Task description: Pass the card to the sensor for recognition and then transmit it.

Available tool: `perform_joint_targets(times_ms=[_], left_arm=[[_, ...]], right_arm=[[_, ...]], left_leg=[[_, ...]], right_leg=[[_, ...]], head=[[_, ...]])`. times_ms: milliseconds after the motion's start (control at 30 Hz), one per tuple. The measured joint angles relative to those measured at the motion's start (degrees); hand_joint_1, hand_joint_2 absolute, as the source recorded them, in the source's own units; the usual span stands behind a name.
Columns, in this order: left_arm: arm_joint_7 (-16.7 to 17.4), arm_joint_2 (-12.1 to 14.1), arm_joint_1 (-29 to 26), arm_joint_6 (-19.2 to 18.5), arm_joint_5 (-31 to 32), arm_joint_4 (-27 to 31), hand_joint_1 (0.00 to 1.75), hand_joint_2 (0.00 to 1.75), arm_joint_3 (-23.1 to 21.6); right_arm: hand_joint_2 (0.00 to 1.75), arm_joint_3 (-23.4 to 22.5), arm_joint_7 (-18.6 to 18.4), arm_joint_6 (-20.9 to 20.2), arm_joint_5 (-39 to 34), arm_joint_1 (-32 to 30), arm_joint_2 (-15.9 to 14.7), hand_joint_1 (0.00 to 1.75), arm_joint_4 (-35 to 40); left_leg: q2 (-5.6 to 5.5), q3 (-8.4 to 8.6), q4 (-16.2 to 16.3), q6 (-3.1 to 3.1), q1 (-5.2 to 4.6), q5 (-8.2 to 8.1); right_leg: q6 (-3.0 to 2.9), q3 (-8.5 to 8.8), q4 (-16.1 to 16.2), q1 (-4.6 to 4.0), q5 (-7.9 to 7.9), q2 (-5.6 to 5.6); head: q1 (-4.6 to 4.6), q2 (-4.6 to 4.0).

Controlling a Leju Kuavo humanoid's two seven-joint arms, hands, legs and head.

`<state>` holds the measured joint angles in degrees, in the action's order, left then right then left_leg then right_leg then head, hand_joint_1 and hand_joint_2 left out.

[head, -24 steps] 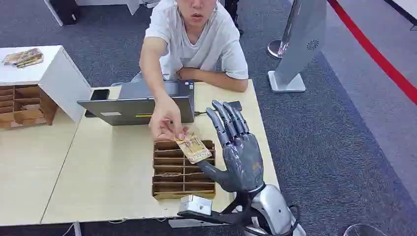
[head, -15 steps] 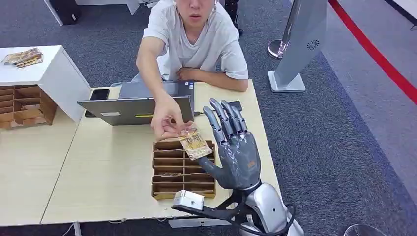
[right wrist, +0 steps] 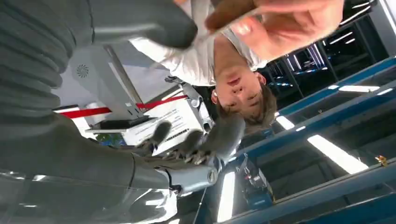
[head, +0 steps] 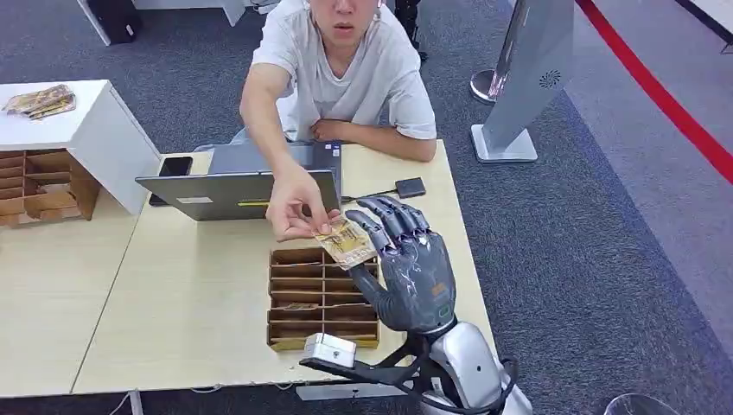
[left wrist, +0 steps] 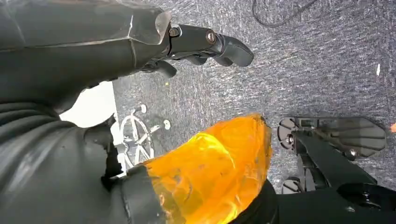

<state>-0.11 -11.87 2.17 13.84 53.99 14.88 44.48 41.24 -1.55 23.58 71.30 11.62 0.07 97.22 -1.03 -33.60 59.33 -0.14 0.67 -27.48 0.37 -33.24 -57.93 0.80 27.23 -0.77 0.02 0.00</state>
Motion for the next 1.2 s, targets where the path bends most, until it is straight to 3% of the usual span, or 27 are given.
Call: perform_joint_targets(times_ms=[600,1033,1200], left_arm=[[0.15,0.0,-0.01,-0.39,1.03,0.02,0.0,0.0,0.0],[-0.39,-0.07,-0.01,-0.5,2.73,0.04,0.0,0.0,1.16],[-0.57,-0.07,0.0,-0.46,2.8,0.04,0.0,0.0,1.6]], right_arm=[[1.75,0.02,0.2,-0.85,-1.09,0.03,0.28,1.75,0.0],[1.75,0.09,5.64,-5.49,-17.23,-0.52,0.35,1.75,0.52],[1.75,-0.13,6.21,-5.94,-19.04,-1.04,0.35,1.75,0.57]], left_leg=[[0.0,0.0,0.0,0.0,0.0,0.0],[0.0,0.01,0.0,0.0,0.0,0.0],[0.01,0.01,0.0,0.0,0.0,0.0]], right_leg=[[0.0,0.0,0.0,0.0,0.0,0.0],[0.0,0.0,0.0,0.0,0.0,0.0],[0.0,0.0,0.0,0.0,0.0,-0.01]], head=[[0.0,0.0],[-0.02,0.0],[0.0,0.0]])
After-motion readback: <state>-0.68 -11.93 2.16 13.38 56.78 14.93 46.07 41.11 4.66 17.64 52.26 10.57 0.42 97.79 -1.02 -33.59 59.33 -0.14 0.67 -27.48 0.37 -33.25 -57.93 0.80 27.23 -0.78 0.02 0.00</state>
